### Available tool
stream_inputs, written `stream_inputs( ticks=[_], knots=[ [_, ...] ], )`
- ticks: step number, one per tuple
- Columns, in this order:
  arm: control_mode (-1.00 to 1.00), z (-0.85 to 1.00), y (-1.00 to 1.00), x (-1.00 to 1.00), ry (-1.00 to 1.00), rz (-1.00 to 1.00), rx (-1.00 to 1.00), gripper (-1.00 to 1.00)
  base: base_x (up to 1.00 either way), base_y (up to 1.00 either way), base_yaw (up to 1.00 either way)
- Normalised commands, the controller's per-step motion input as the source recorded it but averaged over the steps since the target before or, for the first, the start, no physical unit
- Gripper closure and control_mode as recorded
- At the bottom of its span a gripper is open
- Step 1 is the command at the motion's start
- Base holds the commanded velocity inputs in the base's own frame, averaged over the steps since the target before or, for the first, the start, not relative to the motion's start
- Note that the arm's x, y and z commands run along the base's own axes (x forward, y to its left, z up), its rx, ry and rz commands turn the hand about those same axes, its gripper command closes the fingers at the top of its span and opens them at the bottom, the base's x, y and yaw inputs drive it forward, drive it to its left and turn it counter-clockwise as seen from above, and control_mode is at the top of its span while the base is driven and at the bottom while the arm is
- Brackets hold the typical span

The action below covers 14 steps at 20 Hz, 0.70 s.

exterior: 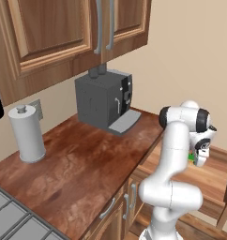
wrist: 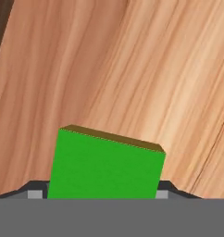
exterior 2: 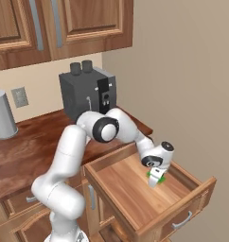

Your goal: Restock the sink supplies by placing the sponge and soap dispenser on the counter and next to the sink. Make sure the soap dispenser is upright.

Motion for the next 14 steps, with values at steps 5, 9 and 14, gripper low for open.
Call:
stream_inputs(
  ticks=[5,9,14],
  knots=[
    [-1.0,0.79,0.01,-0.44,-0.09,0.0,0.0,1.0,0.0,0.0,0.0],
    [-1.0,0.97,0.01,-0.32,-0.01,0.0,0.0,1.0,0.0,0.0,0.0],
    [-1.0,1.0,0.01,-0.36,0.0,0.0,0.0,1.0,0.0,0.0,0.0]
  ],
)
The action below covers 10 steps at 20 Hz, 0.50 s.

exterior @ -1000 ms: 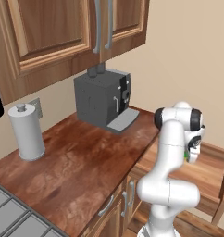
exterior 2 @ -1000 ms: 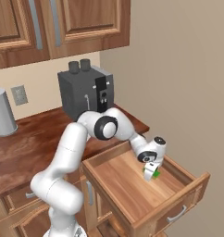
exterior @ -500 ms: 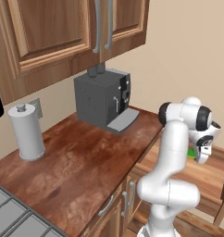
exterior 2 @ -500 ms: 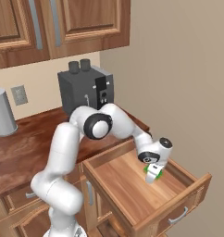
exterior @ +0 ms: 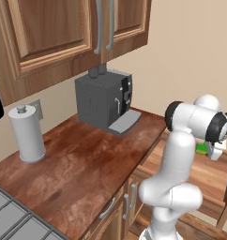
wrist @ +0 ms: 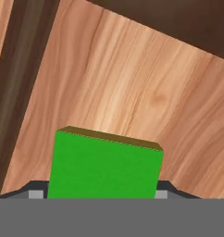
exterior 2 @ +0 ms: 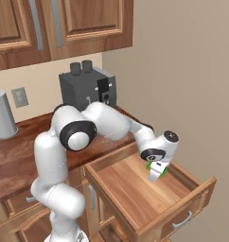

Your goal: Restock the sink supplies by placing the sponge and soap dispenser on the counter and next to the sink. Make sure the soap dispenser is upright.

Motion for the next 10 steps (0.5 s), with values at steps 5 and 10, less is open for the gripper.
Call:
stream_inputs(
  ticks=[5,10],
  knots=[
    [-1.0,0.98,0.03,-0.43,0.0,0.0,0.0,1.0,0.0,0.0,0.0],
    [-1.0,0.67,0.31,-0.57,-0.03,-0.02,0.0,1.0,0.0,0.0,0.0]
  ],
)
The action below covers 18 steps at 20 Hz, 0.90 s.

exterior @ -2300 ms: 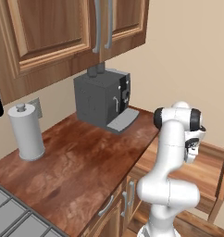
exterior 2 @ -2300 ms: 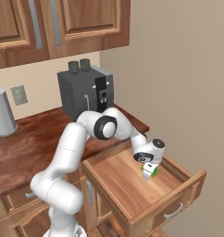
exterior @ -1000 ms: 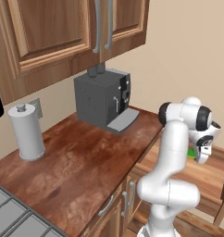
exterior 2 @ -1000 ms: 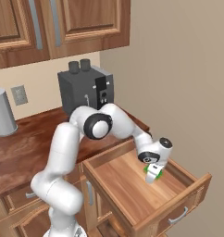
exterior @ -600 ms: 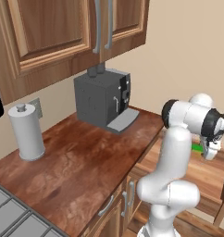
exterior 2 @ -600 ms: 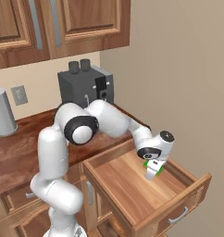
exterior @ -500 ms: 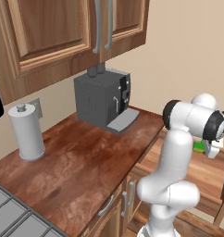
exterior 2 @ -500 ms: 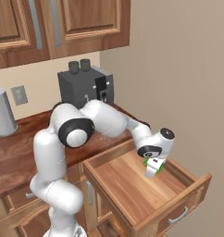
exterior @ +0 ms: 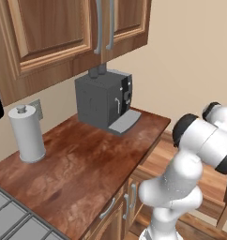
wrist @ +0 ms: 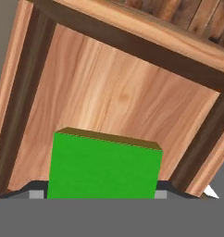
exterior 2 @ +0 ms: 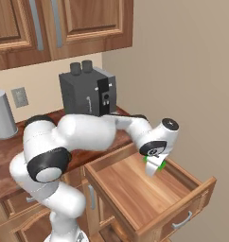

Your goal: Restock the sink supplies by placing the sponge and soap dispenser on the counter and next to the sink. Make sure the soap dispenser is upright.

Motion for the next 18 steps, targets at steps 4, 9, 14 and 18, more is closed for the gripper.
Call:
stream_inputs(
  ticks=[4,9,14,18],
  knots=[
    [-1.0,0.57,0.48,-0.57,-0.04,-0.01,0.0,1.0,0.0,0.0,0.0],
    [-1.0,0.5,0.51,-0.52,-0.07,0.0,0.0,1.0,0.0,0.0,0.0],
    [-1.0,0.43,0.49,-0.41,-0.08,0.0,-0.01,1.0,0.0,0.0,0.0],
    [-1.0,0.05,0.39,-0.1,-0.01,0.0,-0.01,1.0,0.0,0.0,0.0]
  ],
)
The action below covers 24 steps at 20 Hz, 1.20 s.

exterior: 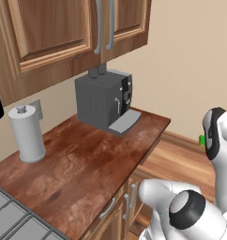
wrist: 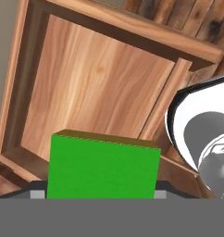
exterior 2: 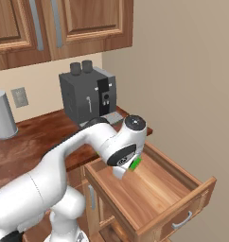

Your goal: Restock the sink supplies by placing the sponge and soap dispenser on the counter and next to the sink. Make sure the soap dispenser is upright.

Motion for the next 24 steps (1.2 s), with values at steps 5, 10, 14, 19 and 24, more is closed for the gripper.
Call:
stream_inputs(
  ticks=[5,10,14,19,24],
  knots=[
    [-1.0,-0.02,0.16,0.0,0.0,0.0,0.0,1.0,0.0,0.0,0.0],
    [-1.0,-0.01,0.41,0.05,0.01,0.0,-0.07,1.0,0.0,0.0,0.0],
    [1.0,0.0,0.23,-0.02,0.0,-0.07,-0.03,1.0,-0.11,0.2,-0.15],
    [1.0,0.0,0.0,0.0,0.0,0.0,0.0,1.0,-0.36,0.18,-0.44],
    [1.0,0.0,0.0,0.0,0.0,0.0,0.0,1.0,-0.49,0.0,-0.54]
  ],
)
